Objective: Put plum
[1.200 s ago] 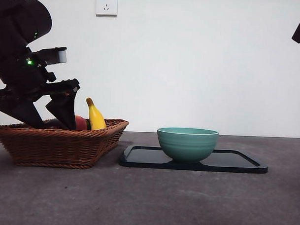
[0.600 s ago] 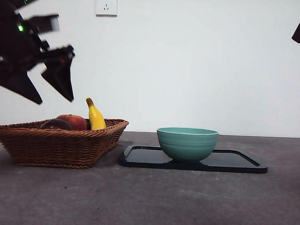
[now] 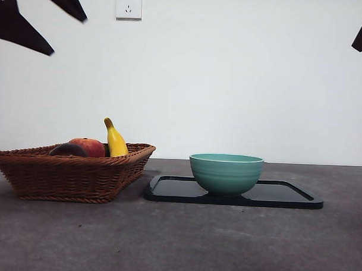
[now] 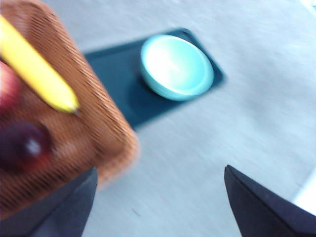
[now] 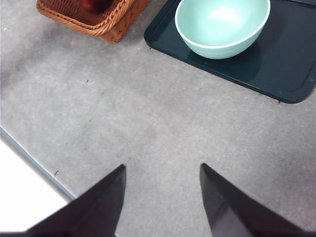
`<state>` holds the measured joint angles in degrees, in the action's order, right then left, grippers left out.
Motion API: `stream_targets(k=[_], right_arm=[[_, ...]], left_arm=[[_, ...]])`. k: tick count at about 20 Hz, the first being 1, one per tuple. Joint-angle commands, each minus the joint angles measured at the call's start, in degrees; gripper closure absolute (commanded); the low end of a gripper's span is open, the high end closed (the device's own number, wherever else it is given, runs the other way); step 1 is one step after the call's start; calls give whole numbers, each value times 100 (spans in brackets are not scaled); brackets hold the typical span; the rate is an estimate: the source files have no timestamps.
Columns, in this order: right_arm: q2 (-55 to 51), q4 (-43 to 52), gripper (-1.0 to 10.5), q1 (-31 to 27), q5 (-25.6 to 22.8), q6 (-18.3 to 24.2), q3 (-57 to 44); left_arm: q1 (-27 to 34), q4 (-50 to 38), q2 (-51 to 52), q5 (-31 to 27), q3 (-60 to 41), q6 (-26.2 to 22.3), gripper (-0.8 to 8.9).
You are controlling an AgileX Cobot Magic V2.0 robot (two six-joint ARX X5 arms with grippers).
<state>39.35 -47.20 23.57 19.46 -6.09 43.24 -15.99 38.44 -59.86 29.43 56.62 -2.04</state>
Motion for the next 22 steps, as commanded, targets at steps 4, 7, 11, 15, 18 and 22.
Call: stream_targets(k=[4,7,11,15,18,22], right_arm=[[22,68,708,28,2,-87,46],[22,70,708,28,0,-90,46],[22,55,708,28,2,-103,46],[22,50,708,28,2,-168,46],[35,96,702,24,-20,-863,46],[297,619,657,13,-52,-1368,105]], left_arm=[[-22,1121,503,890,125,-348,408],[-22,1484,638,1008,122,-634,409],[-22,1482,638,1005,122,-632,409],[-22,1475,638,1005,122,-632,408],[-22,1480,638,1008,122,-629,408],[-22,1471,638,1005,122,-629,408]])
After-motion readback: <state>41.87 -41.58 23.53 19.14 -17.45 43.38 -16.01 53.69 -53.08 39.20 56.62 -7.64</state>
